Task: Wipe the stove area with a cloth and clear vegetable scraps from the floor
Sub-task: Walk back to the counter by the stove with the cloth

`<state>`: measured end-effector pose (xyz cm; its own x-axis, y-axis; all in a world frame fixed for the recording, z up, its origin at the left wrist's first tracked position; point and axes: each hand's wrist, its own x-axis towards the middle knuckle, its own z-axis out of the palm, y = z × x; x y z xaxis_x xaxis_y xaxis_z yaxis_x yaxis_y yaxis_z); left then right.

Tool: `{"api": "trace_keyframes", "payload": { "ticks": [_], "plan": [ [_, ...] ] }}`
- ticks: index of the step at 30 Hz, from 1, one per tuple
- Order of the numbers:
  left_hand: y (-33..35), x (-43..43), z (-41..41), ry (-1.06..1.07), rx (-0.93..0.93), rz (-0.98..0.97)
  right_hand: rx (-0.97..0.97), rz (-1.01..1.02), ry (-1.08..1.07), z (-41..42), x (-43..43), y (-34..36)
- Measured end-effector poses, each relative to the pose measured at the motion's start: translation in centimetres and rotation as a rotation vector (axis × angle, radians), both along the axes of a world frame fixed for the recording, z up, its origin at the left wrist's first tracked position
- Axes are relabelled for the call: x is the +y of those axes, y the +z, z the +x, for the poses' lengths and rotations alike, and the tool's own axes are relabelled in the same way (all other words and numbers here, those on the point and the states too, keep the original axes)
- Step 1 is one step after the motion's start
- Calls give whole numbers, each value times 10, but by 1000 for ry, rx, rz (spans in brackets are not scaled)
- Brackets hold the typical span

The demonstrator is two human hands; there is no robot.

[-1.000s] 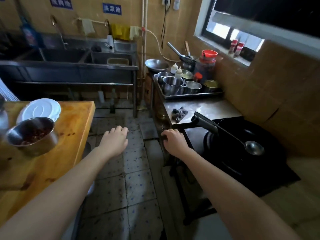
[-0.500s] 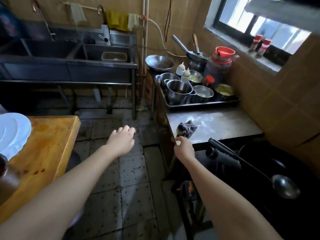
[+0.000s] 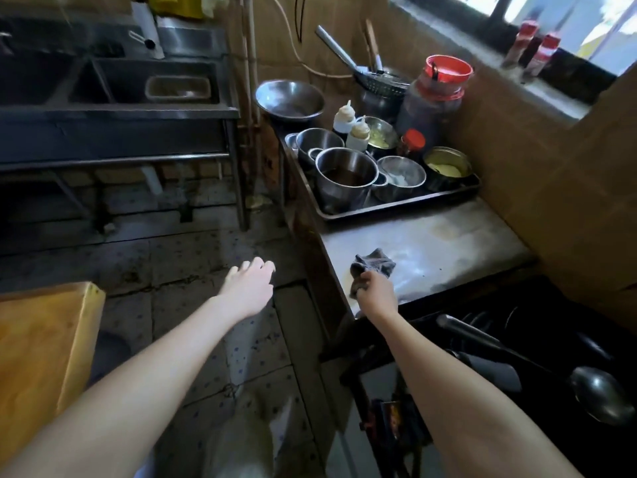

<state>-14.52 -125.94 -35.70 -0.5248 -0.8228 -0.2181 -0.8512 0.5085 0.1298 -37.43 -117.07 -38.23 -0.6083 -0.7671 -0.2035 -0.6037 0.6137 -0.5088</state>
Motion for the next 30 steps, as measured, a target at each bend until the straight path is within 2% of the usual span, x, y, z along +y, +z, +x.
{"api": "trace_keyframes", "payload": {
  "ticks": [5, 10, 17, 23, 27, 30],
  "plan": [
    [-15, -52, -26, -116, -18, 40, 13, 62, -96, -17, -28, -10],
    [-31, -101, -42, -197, -28, 44, 164, 185, -61, -31, -52, -24],
    [-55, -139, -51, -275, -38, 68, 97, 332, -163, -31, -71, -53],
    [-58, -159, -38, -273, -15, 90, 150, 250, -110, -26, -77, -55],
    [-53, -171, -32, -262, -24, 62, 97, 171, -127, -14, -91, -47],
    [-43, -186, -17, -217, -6, 52, 72, 95, -36, 8, -116, -39]
  ]
}}
